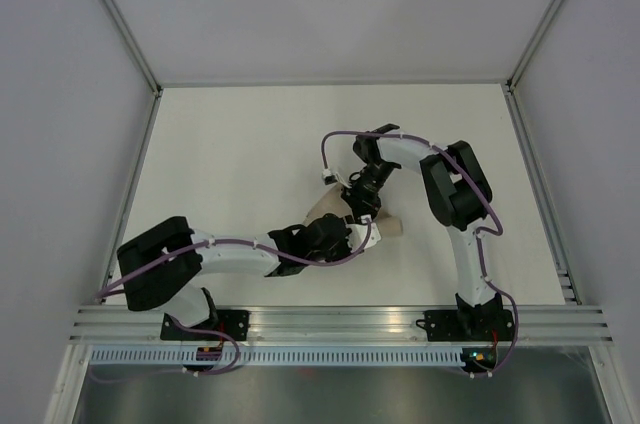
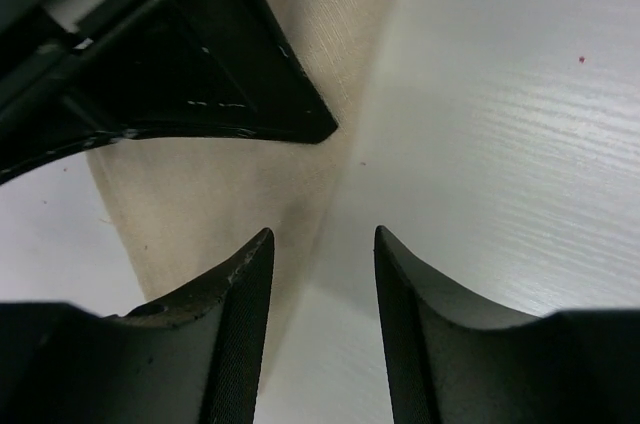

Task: Fold the napkin, place the utensils inside, and roll it up
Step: Roll the napkin at the center of the board.

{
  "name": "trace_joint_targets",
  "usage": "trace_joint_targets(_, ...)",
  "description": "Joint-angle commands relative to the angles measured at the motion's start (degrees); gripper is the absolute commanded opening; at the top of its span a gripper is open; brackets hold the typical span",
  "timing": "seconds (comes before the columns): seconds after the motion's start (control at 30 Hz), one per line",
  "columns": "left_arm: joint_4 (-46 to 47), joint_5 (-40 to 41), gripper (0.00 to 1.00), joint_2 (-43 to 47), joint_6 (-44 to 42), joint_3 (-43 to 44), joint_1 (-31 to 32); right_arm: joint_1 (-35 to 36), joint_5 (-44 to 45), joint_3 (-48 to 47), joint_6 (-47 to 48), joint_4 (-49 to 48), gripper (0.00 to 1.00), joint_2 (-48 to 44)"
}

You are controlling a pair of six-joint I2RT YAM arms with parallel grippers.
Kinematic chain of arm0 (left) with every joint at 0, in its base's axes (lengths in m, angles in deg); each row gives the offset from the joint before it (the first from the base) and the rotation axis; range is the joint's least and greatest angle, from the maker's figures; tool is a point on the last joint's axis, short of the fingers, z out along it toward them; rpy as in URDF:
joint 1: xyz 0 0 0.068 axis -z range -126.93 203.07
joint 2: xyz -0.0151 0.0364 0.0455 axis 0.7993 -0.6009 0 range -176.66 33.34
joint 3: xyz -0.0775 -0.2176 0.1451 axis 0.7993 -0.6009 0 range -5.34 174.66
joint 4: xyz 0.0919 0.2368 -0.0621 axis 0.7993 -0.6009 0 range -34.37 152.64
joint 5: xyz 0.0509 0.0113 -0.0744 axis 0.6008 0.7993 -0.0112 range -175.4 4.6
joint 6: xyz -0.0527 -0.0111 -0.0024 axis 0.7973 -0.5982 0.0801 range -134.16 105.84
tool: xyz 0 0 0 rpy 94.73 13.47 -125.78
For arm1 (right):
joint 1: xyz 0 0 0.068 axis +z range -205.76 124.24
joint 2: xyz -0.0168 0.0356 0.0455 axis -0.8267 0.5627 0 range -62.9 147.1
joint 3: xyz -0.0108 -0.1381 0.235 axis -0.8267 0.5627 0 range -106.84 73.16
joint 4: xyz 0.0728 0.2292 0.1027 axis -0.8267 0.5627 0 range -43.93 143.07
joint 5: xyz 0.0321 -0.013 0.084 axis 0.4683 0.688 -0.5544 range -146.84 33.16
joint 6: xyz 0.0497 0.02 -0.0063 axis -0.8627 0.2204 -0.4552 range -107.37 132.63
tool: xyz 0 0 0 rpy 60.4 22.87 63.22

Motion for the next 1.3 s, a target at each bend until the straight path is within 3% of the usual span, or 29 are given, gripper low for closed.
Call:
trace_joint_targets(0.0, 6.1, 1.9, 0.51, -3.1, -4.6, 1.5, 0.5, -0.8, 8.3, 0.5, 3.5, -5.7, 0.10, 5.0)
trace_joint_targets(0.23, 10.6, 3.6, 0.54, -7.8, -6.1, 1.9, 0.5, -1.1, 8.7, 0.5, 3.5, -5.7, 0.10, 5.5)
trace_joint_targets(0.77, 11.6, 2.7, 0.52, -13.6, -8.0, 3.2, 0.5, -1.4, 7.8, -0.8, 3.3, -4.5, 0.09, 6.6)
trace_joint_targets(0.87, 10.5, 2.2, 0.46, -14.7, -7.6, 3.9, 0.5, -1.4, 7.3, -1.0, 3.4, -4.0, 0.11, 6.5)
trace_joint_targets(0.97, 9.1, 1.3, 0.32, -15.9, -6.9, 4.5, 0.4, -1.4, 6.8, -1.2, 3.5, -3.5, 0.13, 6.4)
trace_joint_targets(1.0, 8.8, 0.8, 0.22, -16.1, -6.7, 4.5, 0.4, -1.4, 6.6, -1.3, 3.5, -3.4, 0.13, 6.3)
trace_joint_targets(1.13, 8.2, -1.1, 0.07, -16.3, -5.5, 4.5, 0.3, -1.3, 6.0, -1.2, 3.6, -2.8, 0.20, 5.3)
trace_joint_targets(1.27, 5.9, -4.7, 0.02, -16.3, -4.7, 5.2, -0.1, -1.5, 5.2, -0.9, 3.2, -2.6, 0.41, 3.0)
